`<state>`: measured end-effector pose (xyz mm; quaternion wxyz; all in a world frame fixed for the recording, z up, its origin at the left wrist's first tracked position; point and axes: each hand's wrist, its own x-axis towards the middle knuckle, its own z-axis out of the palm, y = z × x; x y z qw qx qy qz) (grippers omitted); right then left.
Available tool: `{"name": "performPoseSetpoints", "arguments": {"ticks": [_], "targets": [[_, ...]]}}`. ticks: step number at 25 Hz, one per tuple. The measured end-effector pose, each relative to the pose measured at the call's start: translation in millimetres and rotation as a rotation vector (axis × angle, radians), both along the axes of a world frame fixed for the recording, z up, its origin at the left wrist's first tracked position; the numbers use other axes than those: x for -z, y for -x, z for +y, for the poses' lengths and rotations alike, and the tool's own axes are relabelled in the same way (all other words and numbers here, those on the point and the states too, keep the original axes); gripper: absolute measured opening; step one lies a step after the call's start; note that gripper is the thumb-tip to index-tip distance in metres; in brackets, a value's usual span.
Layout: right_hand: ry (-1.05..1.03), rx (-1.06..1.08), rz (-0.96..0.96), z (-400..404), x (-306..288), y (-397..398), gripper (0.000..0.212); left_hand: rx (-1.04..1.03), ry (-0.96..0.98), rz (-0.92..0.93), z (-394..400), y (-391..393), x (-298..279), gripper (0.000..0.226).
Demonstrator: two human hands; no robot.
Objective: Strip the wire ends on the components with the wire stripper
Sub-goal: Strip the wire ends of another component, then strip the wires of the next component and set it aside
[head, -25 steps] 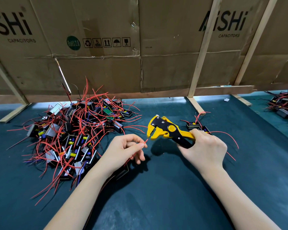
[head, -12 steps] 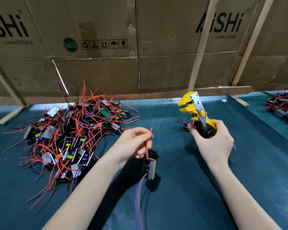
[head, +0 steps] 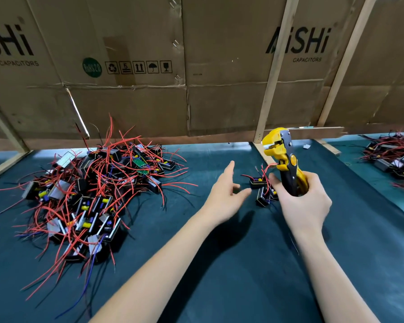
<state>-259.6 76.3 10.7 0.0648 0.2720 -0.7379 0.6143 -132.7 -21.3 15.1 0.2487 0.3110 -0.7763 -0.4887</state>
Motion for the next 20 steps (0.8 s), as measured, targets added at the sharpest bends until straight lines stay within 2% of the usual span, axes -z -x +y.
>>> {"name": "performPoseSetpoints", "arguments": {"ticks": [4,6,9,12,14,17,19,20], "targets": [[-0.011,-0.039,0.083,-0.6,0.1,-5.7,0.037,-0.120,0.593,0.001,-16.5,-64.0,-12.0,0.042],[-0.020,-0.079,0.129,-1.4,0.8,-12.1,0.037,-0.205,0.784,-0.097,-37.3,-98.5,-24.7,0.027],[-0.071,-0.167,0.237,-4.4,4.8,-26.3,0.040,-0.322,0.771,-0.312,-61.5,-141.0,-24.4,0.022],[-0.193,-0.194,0.481,-8.1,13.1,-38.3,0.045,-0.392,0.660,-0.407,-67.7,-166.5,-7.5,0.024],[-0.302,-0.173,0.613,-10.8,20.7,-38.5,0.051,-0.396,0.659,-0.499,-69.1,-172.8,0.5,0.029],[-0.406,-0.137,0.679,-11.9,28.2,-35.4,0.054,-0.357,0.717,-0.668,-68.6,-171.5,3.6,0.036],[-0.424,-0.112,0.676,-12.2,30.6,-33.8,0.054,-0.383,0.707,-0.665,-64.4,-169.1,2.3,0.035],[-0.419,-0.099,0.670,-12.3,31.1,-32.8,0.054,-0.413,0.668,-0.552,-61.0,-168.1,0.3,0.033]]}}
